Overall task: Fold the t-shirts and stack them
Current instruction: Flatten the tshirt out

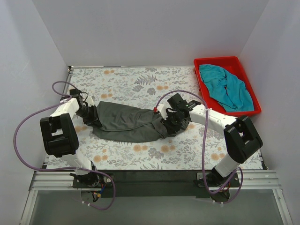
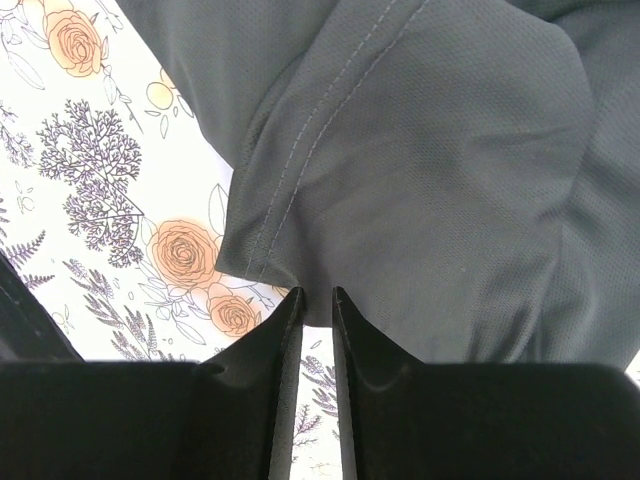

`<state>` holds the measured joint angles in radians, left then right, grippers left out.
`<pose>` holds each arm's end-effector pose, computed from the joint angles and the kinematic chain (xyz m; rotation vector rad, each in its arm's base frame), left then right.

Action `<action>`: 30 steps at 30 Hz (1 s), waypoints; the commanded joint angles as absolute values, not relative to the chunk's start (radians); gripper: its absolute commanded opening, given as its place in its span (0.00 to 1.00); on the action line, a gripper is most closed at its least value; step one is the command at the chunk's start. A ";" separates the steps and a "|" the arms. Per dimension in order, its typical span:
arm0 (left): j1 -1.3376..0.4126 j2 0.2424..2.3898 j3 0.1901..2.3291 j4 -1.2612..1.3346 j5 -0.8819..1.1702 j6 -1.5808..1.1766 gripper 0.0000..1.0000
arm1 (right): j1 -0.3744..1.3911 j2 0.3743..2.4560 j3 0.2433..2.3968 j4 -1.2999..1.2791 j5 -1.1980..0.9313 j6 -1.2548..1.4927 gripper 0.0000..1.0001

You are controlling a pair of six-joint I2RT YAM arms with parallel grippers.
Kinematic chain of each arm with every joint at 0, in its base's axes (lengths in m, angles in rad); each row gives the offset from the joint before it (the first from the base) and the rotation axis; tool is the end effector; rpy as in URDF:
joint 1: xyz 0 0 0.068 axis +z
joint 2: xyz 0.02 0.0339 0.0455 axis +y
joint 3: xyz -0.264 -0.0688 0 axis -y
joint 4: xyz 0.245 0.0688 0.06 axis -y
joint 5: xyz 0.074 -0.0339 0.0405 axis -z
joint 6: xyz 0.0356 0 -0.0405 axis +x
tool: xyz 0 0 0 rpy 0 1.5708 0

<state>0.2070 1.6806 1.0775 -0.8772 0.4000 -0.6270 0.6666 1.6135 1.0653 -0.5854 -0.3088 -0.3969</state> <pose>0.2910 0.0469 0.1800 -1.2184 2.8201 -0.6380 0.2427 0.2047 0.2030 -1.4537 2.2864 0.4985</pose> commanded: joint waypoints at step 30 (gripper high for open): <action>0.203 1.658 1.023 -0.859 0.356 -0.621 0.48 | 0.635 1.605 1.066 -0.612 -0.324 -0.426 0.36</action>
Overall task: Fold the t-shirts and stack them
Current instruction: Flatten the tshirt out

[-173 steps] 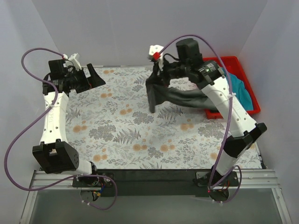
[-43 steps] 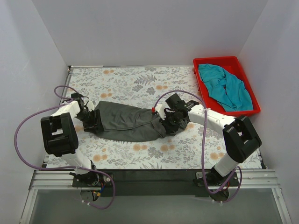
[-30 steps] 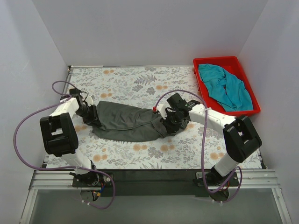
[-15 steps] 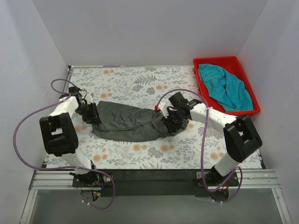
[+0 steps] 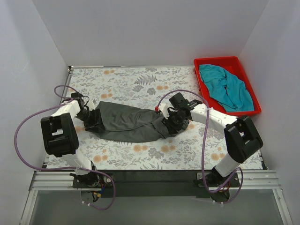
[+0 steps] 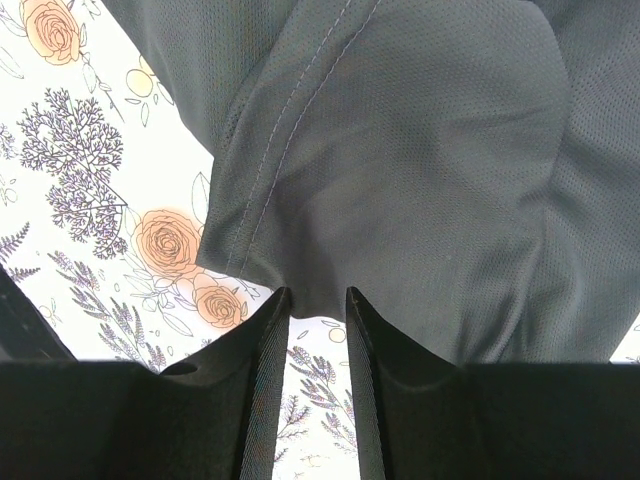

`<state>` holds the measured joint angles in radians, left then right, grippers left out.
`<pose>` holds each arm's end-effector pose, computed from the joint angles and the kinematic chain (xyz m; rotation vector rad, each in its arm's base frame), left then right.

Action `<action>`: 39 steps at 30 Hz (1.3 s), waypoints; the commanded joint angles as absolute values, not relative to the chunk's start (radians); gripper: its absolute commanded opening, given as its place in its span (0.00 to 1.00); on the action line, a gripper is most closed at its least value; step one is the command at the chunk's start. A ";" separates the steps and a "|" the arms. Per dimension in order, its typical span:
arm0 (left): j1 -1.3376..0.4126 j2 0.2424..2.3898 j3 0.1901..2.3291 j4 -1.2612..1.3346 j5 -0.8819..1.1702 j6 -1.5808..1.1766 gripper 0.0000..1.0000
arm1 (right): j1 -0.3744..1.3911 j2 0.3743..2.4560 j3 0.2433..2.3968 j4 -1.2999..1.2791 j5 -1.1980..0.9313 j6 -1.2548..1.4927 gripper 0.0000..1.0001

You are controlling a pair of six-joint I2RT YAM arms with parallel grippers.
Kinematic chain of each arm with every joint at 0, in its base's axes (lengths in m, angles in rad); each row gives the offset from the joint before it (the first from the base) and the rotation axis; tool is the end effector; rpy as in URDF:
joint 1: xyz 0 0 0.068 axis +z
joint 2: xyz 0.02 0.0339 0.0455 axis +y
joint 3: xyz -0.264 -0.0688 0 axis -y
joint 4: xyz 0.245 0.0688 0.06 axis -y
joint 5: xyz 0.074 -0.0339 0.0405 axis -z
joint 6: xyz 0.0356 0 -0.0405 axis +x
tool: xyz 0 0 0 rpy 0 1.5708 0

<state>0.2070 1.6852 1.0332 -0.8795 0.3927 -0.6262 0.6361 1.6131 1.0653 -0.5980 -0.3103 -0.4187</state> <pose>0.2822 0.0453 0.1680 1.2188 -2.7836 0.6036 0.2478 0.1965 0.2026 -1.4446 2.2984 0.4854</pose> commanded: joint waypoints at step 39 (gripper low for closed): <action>0.193 1.683 1.144 -0.890 0.394 -0.670 0.40 | 0.601 1.586 1.057 -0.618 -0.316 -0.451 0.56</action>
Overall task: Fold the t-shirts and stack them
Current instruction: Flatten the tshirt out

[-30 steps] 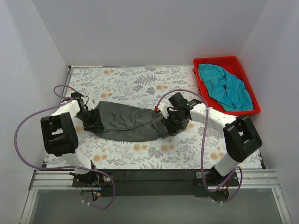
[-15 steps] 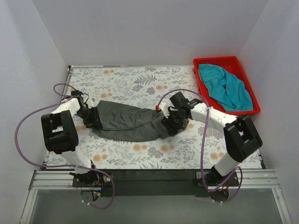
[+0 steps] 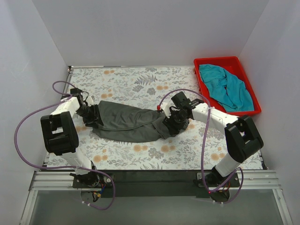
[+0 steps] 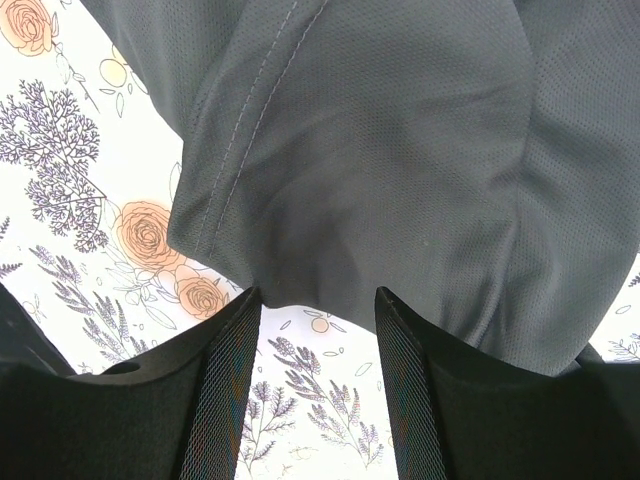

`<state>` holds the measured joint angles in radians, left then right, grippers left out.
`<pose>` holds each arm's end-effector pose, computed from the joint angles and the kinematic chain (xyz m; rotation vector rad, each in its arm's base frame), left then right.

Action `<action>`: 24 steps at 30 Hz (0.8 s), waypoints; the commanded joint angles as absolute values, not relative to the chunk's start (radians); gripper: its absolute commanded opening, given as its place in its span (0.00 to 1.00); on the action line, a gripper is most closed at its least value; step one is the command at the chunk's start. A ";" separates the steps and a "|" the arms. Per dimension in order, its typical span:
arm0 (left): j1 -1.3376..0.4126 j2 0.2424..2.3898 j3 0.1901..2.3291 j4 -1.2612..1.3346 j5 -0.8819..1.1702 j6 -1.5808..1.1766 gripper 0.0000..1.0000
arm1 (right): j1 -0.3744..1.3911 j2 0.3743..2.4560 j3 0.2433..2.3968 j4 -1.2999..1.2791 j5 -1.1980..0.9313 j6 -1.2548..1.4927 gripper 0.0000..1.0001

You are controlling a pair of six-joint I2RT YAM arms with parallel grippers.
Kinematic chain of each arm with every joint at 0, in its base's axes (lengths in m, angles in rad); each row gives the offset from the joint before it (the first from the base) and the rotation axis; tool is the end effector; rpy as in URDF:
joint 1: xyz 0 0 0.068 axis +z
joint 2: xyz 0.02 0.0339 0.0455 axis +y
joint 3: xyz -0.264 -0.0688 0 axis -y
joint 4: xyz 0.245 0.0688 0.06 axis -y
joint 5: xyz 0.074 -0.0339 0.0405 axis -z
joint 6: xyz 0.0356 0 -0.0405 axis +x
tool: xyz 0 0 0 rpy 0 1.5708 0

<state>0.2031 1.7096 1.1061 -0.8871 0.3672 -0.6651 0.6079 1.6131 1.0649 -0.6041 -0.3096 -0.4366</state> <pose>0.2973 0.0482 0.1784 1.2745 -2.8037 0.5850 0.2527 0.1890 0.2022 -1.4318 2.3073 0.4713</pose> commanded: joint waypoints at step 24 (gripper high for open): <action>0.163 1.703 1.101 -0.851 0.351 -0.683 0.00 | 0.578 1.582 1.058 -0.621 -0.316 -0.471 0.57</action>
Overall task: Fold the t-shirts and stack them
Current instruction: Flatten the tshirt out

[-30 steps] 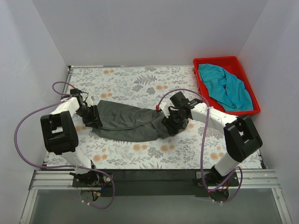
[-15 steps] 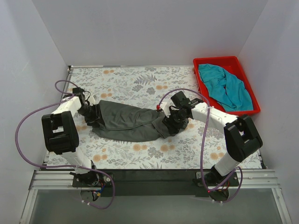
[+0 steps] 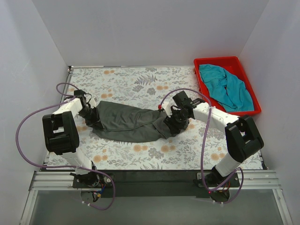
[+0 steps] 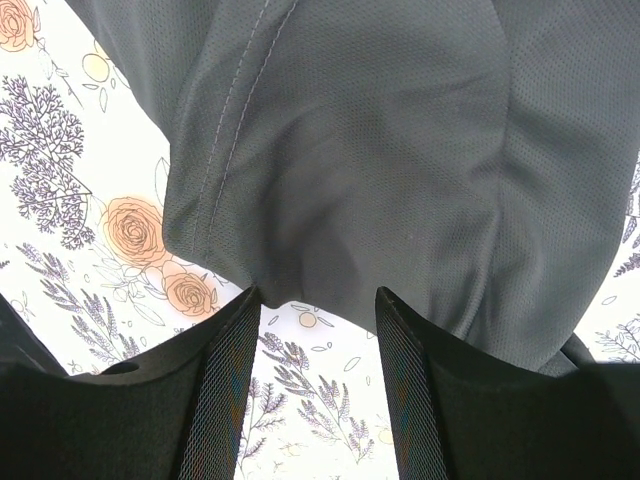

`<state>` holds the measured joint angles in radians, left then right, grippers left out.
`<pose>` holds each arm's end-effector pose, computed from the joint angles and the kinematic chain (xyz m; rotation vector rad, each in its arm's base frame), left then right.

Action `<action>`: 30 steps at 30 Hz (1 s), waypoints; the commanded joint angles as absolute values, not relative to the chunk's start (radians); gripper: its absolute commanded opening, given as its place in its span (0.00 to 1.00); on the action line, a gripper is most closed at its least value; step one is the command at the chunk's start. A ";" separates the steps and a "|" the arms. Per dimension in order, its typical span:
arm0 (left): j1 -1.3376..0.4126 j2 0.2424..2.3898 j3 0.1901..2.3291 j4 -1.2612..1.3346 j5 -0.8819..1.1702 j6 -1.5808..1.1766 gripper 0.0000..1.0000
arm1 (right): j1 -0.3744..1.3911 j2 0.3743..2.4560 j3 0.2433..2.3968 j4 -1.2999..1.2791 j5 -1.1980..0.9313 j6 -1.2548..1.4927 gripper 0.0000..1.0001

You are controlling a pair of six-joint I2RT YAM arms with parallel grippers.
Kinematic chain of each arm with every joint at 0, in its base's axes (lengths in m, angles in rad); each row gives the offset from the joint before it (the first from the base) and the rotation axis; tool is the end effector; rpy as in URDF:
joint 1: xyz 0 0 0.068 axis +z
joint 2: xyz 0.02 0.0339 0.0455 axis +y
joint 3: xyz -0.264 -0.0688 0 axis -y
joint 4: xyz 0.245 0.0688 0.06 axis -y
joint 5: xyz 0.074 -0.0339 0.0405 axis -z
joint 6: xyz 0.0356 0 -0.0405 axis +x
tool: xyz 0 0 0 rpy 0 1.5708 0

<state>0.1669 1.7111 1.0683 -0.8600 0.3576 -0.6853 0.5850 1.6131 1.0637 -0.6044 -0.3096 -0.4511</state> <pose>0.2942 0.0369 0.1690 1.2493 -2.7978 0.5620 0.2568 0.1831 0.2018 -1.4202 2.3109 0.4605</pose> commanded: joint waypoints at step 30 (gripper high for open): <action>0.164 1.740 1.226 -0.899 0.373 -0.669 0.00 | 0.830 1.632 1.037 -0.534 -0.215 -0.388 0.50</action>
<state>0.1669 1.7462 1.2003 -0.8906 0.3561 -0.6769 0.8108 1.6150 1.0431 -0.5732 -0.2428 -0.4263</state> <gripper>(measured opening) 0.012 0.500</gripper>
